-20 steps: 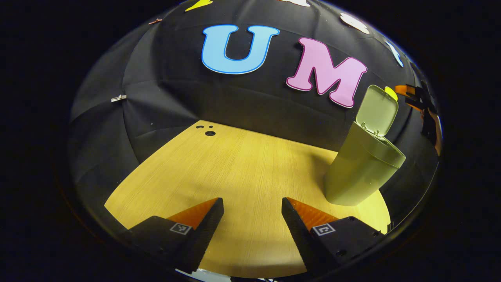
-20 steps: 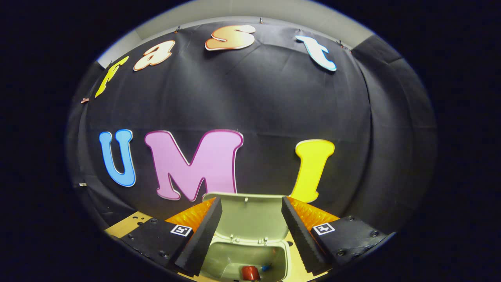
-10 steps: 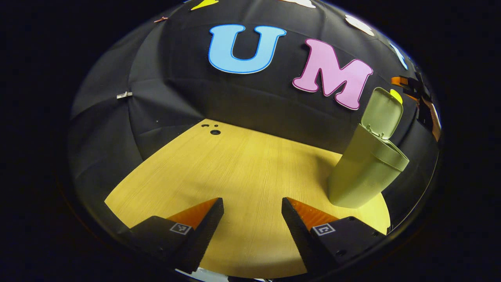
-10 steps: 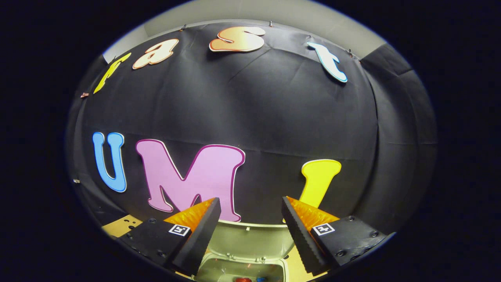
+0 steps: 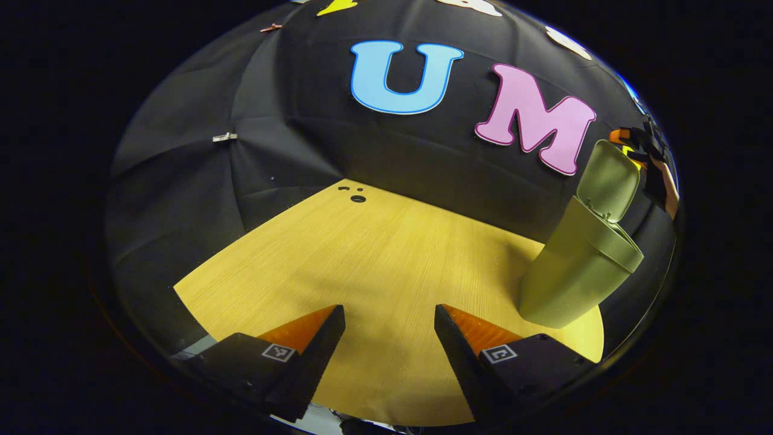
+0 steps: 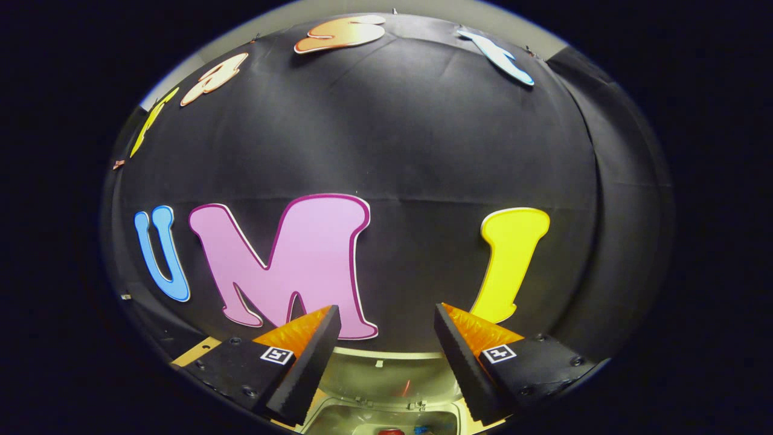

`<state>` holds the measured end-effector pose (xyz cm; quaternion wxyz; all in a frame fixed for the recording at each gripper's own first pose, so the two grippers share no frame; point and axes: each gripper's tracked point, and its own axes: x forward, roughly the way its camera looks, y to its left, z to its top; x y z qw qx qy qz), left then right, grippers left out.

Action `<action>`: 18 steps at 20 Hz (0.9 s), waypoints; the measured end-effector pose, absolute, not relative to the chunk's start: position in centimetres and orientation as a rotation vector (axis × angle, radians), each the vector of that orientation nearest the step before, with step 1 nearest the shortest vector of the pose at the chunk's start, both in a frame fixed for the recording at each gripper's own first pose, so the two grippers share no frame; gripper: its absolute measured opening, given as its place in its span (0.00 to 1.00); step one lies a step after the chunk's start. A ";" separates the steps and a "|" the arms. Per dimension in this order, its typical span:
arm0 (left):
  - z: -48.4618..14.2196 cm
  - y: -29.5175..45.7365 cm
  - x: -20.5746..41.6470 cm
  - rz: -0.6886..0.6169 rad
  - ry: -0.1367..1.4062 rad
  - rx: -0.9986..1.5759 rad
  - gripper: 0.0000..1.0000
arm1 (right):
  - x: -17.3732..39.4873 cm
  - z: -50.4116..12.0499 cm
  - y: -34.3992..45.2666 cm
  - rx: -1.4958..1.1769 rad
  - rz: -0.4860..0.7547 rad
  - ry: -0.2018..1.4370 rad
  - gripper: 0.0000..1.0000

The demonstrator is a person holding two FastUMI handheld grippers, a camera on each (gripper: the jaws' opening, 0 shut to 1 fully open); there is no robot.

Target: Press the lid of the desktop garbage bin to open it, pick up the crumpled paper on the desktop and throw it into the bin, then pick up the pop can on the desktop and drop it into the bin, and finally close the garbage bin lid.

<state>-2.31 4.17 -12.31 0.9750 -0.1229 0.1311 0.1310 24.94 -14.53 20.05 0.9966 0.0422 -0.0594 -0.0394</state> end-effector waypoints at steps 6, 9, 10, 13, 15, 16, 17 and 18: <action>-11.6 0.5 -2.6 0.236 0.238 -0.261 0.96 | 23.8 19.2 -14.2 0.074 -0.050 -0.068 0.99; -11.1 -0.2 -2.3 0.181 0.230 -0.209 0.96 | 21.7 18.4 -13.9 0.061 -0.048 -0.042 0.99; -11.0 -0.1 -2.3 0.162 0.231 -0.199 0.96 | 21.0 18.0 -13.6 0.059 -0.051 -0.034 1.00; -10.9 0.2 -2.3 0.114 0.230 -0.188 0.96 | 18.4 16.1 -12.9 0.042 -0.060 -0.007 1.00; -11.0 0.8 -2.6 0.092 0.229 -0.182 0.96 | 16.8 14.1 -12.5 0.035 -0.071 0.029 1.00; -11.2 1.0 -2.8 0.083 0.234 -0.181 0.96 | 16.1 12.9 -12.3 0.029 -0.075 0.052 1.00; -11.7 1.3 -3.1 0.076 0.241 -0.179 0.96 | 15.4 11.3 -12.1 0.019 -0.079 0.079 1.00; -12.1 1.6 -3.4 0.072 0.249 -0.179 0.96 | 14.9 10.0 -11.9 0.010 -0.083 0.102 0.99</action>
